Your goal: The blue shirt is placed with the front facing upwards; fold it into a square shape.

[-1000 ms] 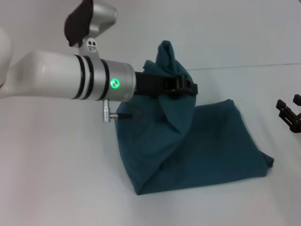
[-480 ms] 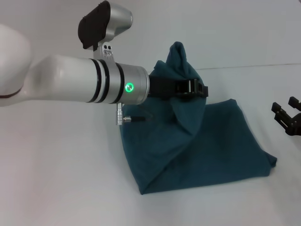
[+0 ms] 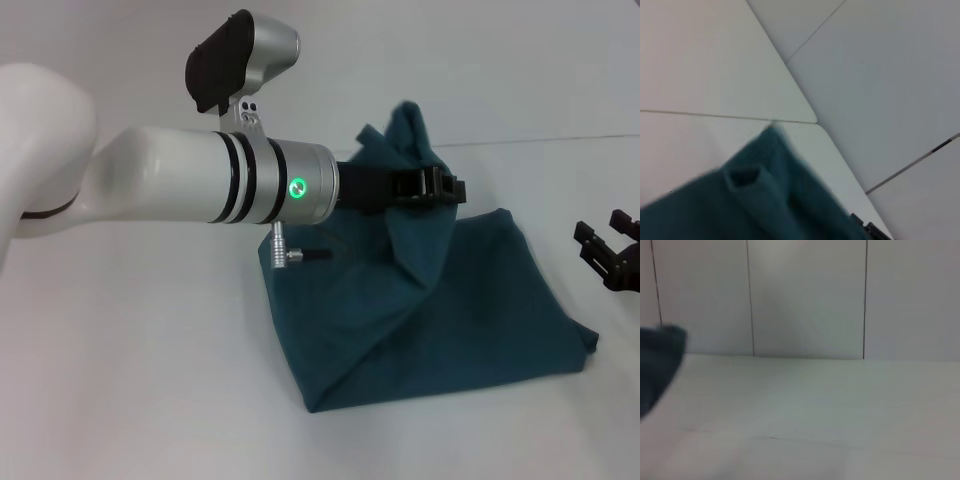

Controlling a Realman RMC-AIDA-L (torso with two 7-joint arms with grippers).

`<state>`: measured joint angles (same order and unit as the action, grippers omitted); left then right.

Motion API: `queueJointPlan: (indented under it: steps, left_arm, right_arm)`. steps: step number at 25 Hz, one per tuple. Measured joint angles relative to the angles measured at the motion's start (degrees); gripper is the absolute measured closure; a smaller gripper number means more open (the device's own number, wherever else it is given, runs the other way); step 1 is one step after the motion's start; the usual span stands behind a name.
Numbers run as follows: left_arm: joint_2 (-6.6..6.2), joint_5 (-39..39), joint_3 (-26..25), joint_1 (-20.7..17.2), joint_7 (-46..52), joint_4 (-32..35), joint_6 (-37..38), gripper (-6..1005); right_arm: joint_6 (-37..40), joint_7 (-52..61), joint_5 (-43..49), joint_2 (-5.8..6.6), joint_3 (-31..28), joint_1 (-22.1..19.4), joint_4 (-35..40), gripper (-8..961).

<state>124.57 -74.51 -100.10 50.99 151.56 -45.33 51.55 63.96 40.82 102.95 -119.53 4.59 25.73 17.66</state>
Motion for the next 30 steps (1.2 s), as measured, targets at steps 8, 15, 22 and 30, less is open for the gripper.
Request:
queueJointPlan:
  steps: [8,15,22,30]
  left_arm:
    - [0.05,-7.1,1.4,0.1,-2.3,1.4,-3.1,797]
    - [0.05,-10.5,1.9,0.0,-7.3,1.8,-3.6,493]
    - [-0.32,-10.6,1.0,-2.4,-14.2,2.2,-3.6,219]
    - [-0.36,-10.6,-2.1,-7.7,-21.5,-0.2,-3.0,108]
  right_arm:
    - [-1.3,-0.6,0.1,0.00,0.0,0.3,0.0,412]
    - [-1.8,0.0,0.0,0.11,0.2,0.6,-0.6,411]
    - [0.6,2.9,0.2,0.31,2.1,0.6,0.2,411]
    - [5.9,17.4,0.5,0.57,8.3,-0.9,9.2,306]
